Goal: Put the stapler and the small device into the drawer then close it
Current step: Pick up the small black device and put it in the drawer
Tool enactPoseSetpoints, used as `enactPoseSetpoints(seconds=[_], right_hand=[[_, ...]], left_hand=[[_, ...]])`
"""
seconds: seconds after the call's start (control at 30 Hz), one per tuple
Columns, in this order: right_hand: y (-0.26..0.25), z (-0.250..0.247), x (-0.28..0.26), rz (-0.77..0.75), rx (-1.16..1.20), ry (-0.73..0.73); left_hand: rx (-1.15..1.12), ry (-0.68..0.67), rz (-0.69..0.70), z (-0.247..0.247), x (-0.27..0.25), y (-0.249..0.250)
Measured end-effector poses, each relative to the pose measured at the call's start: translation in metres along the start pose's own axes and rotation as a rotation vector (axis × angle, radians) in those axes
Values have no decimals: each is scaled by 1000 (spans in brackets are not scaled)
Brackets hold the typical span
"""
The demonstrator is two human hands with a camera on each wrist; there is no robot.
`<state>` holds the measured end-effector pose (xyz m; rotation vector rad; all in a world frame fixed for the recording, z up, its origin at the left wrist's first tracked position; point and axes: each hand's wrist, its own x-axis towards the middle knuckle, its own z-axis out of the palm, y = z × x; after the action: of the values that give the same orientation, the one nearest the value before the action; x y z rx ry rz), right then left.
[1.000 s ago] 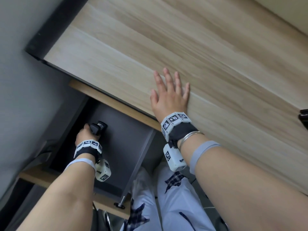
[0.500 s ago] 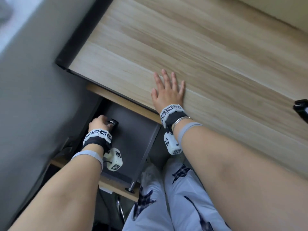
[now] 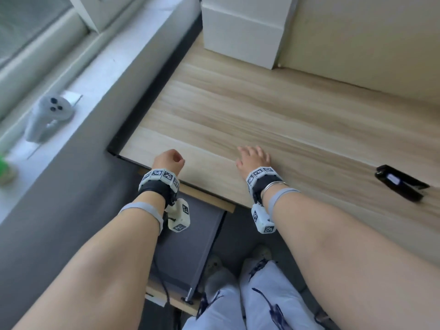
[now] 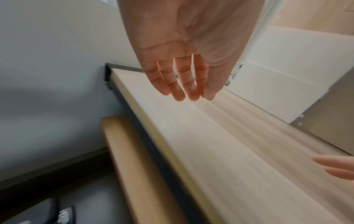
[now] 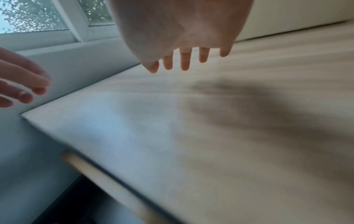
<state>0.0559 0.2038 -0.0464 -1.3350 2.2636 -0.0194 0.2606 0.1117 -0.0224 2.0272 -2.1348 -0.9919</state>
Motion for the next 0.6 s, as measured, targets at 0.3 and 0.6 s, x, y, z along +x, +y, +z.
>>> enactPoseSetpoints(seconds=[0.3, 0.6], right_hand=[[157, -79, -18, 355, -50, 52], [298, -107, -49, 699, -54, -23]], left_hand=[[55, -142, 220, 62, 2, 142], [97, -313, 356, 149, 3, 235]])
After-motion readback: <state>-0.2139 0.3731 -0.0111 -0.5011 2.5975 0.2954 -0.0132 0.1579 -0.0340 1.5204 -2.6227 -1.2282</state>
